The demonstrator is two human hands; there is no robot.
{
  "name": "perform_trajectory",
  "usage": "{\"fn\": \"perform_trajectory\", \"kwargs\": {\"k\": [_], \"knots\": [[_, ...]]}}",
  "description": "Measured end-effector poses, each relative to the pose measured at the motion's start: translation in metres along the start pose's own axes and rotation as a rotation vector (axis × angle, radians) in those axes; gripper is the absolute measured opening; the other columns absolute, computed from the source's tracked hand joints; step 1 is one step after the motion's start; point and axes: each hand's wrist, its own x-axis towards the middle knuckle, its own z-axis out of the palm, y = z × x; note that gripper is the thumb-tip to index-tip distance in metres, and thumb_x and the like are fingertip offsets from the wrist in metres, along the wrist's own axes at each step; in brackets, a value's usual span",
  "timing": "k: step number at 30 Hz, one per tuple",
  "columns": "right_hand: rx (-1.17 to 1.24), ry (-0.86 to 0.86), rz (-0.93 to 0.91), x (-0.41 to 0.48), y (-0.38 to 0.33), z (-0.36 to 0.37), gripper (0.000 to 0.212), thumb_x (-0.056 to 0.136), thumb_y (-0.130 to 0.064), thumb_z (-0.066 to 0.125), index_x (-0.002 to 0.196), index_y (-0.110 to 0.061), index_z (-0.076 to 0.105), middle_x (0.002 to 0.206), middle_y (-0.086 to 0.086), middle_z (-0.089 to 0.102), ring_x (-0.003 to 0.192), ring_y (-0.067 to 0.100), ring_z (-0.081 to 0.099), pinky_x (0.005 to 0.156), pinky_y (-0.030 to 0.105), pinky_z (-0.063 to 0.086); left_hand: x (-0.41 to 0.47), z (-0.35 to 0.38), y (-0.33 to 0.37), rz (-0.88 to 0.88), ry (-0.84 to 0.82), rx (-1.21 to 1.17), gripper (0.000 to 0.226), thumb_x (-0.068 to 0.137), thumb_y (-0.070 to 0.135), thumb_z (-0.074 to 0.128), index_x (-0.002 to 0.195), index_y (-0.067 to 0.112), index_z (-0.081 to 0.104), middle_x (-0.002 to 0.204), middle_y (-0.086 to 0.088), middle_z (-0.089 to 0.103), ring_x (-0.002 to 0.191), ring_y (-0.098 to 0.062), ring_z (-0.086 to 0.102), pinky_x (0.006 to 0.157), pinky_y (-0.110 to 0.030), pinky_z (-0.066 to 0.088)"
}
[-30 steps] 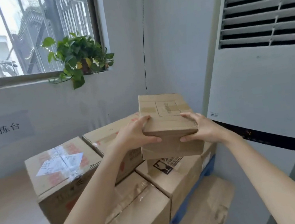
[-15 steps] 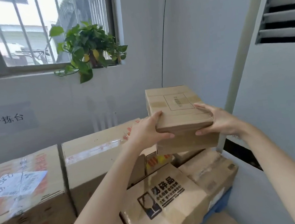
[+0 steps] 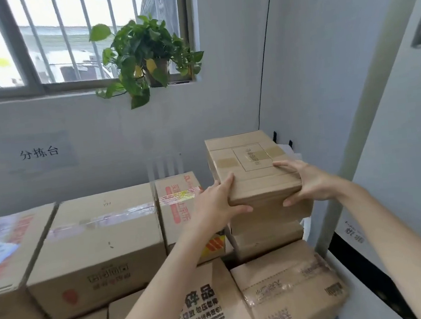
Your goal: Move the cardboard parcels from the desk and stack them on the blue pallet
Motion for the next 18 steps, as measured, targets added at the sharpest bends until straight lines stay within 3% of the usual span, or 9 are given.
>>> {"fn": "perform_trajectory", "kwargs": {"k": [9, 18], "knots": [[0.07, -0.049, -0.007, 0.015, 0.033, 0.037, 0.113, 0.053, -0.034, 0.093, 0.146, -0.037, 0.03, 0.148, -0.003, 0.031, 0.136, 0.02, 0.031, 0.115, 0.043, 0.027, 0.002, 0.028, -0.007, -0.058, -0.076, 0.083, 0.093, 0.082, 0.061, 0.059, 0.153, 0.028, 0.01, 0.146, -0.003, 0.041, 0.126, -0.024, 0.04, 0.106, -0.039, 0.029], [0.079, -0.081, -0.008, 0.017, 0.04, 0.059, 0.111, 0.055, -0.033, 0.092, 0.147, -0.036, 0.029, 0.149, -0.002, 0.027, 0.136, 0.021, 0.029, 0.115, 0.047, 0.027, -0.002, 0.043, -0.021, -0.099, -0.1, 0.093, 0.096, 0.076, 0.066, 0.062, 0.152, 0.03, 0.015, 0.153, -0.006, 0.034, 0.14, -0.029, 0.027, 0.114, -0.045, 0.027]]}}
